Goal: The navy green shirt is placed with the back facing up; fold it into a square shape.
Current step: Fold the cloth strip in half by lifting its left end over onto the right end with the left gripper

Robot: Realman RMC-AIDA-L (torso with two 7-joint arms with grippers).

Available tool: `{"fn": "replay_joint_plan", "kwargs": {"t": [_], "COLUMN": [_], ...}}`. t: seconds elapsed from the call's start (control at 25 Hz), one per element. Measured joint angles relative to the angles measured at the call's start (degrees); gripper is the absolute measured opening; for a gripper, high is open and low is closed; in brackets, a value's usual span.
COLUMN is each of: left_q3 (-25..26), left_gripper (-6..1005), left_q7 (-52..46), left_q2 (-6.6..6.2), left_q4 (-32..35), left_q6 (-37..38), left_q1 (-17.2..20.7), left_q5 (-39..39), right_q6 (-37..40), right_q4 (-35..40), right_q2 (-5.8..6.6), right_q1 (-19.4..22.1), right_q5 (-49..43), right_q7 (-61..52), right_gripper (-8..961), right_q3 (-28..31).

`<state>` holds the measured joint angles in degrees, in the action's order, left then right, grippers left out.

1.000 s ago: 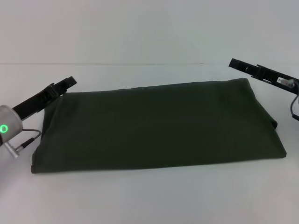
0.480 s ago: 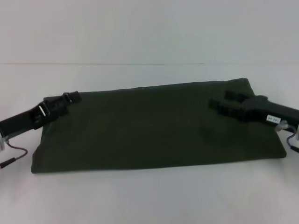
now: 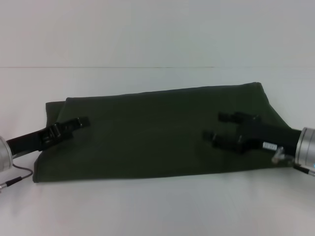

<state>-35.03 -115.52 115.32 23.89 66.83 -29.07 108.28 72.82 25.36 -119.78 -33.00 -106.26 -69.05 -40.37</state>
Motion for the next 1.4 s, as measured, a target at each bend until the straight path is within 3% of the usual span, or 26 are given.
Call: {"fn": "replay_joint_plan", "kwargs": {"t": [0.32, 1.04, 1.4], "left_q3": [0.0, -1.8, -1.4], "left_gripper": [916, 915, 915], "left_q7": [-0.1, -0.5, -0.9], "left_q2": [-0.34, 0.25, 0.22], "left_q4": [0.2, -0.1, 0.2], "left_q6": [0.3, -9.3, -10.1], "left_q1": [0.5, 0.5, 0.7], "left_q5": [0.0, 0.4, 0.8], "right_q6": [2.4, 2.2, 2.4], "right_q4": [0.1, 0.0, 0.0], "right_q2": [-0.29, -0.27, -0.27], "right_q1": [0.1, 0.3, 0.3], "right_q5": [0.1, 0.5, 0.4], "right_q7": [7.1, 7.4, 7.4], "right_gripper": [831, 827, 824], "right_q3": [-8.5, -8.3, -8.2]}}
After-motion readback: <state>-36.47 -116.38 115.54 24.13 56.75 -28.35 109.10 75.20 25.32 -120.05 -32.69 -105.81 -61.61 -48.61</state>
